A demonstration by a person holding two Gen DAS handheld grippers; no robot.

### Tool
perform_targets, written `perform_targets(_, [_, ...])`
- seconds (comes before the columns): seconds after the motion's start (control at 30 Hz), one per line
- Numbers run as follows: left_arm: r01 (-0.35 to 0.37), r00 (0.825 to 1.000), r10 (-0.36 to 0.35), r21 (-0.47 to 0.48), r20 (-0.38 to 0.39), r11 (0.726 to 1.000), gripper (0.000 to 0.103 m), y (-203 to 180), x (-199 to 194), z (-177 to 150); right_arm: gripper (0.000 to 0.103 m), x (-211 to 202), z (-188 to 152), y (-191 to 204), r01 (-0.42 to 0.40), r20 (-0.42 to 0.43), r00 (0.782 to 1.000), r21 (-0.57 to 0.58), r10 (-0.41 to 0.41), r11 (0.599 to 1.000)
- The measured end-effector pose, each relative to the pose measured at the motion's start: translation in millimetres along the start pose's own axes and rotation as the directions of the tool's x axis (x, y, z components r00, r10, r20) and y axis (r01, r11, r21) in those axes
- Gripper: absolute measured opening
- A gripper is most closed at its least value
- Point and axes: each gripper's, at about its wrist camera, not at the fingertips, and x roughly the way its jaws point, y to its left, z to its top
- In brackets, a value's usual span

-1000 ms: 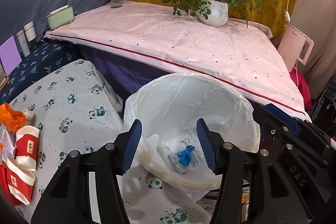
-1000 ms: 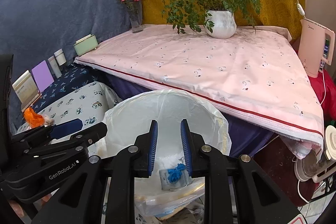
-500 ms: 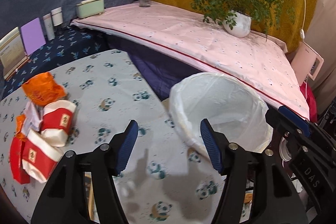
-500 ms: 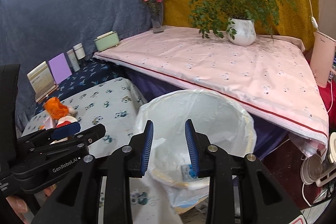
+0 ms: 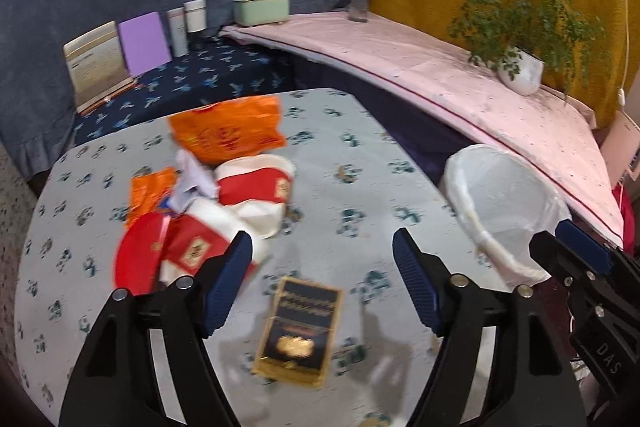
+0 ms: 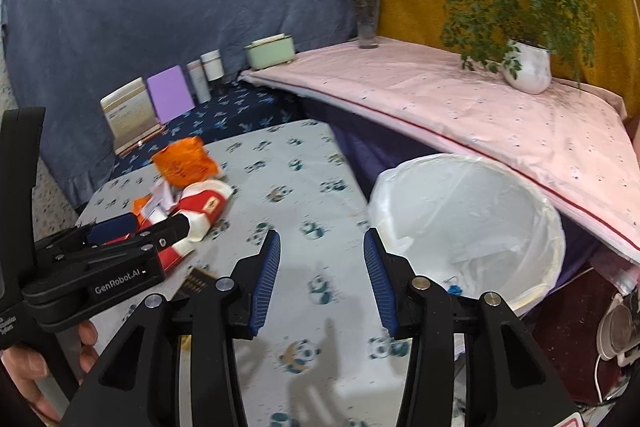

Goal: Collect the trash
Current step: 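Move both open tools back over the table toward the boxes, then grasp the red box lid with the left tool while the right tool reaches the black-gold cigarette box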

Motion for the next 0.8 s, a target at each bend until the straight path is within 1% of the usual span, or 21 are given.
perform_targets(0.1, [-0.027, 1.000, 0.027, -0.036, -0.013, 0.999, 0.072, 25, -2, -10, 0.047, 8, -10, 21, -0.029, -0.031, 0.999, -0.020, 0.029, 0.999])
perform_targets(0.23, [-0.080, 0.996, 0.077, -0.079, -0.034, 0.994, 0.081, 57, -1, -27, 0.049, 22, -23, 50, -0.073, -0.084, 0.994, -0.045, 0.069, 0.996])
perform_targets(0.4, [-0.129, 0.990, 0.122, -0.115, -0.067, 0.985, 0.084, 91, 4, -44, 0.053, 43, -41, 80, -0.116, -0.153, 0.983, -0.057, 0.106, 0.992])
perform_targets(0.43, [-0.134, 0.990, 0.127, -0.122, -0.070, 0.983, 0.087, 97, 4, -47, 0.054, 46, -43, 86, -0.120, -0.165, 0.980, -0.061, 0.109, 0.991])
perform_targets(0.47, [-0.141, 0.989, 0.133, -0.128, -0.070, 0.982, 0.090, 104, 4, -51, 0.055, 50, -47, 92, -0.121, -0.176, 0.978, -0.066, 0.108, 0.990])
perform_targets(0.53, [-0.151, 0.987, 0.144, -0.125, -0.069, 0.981, 0.090, 113, 5, -55, 0.058, 56, -53, 102, -0.119, -0.189, 0.977, -0.077, 0.103, 0.990])
perform_targets(0.6, [-0.161, 0.985, 0.154, -0.114, -0.072, 0.980, 0.090, 120, 7, -58, 0.060, 62, -56, 110, -0.112, -0.200, 0.975, -0.082, 0.093, 0.990])
perform_targets(0.73, [-0.165, 0.984, 0.157, -0.095, -0.079, 0.982, 0.090, 134, 16, -62, 0.060, 74, -61, 120, -0.105, -0.225, 0.971, -0.070, 0.087, 0.992])
perform_targets(0.8, [-0.168, 0.984, 0.160, -0.100, -0.084, 0.981, 0.090, 141, 20, -63, 0.061, 78, -63, 125, -0.089, -0.229, 0.971, -0.071, 0.071, 0.993])
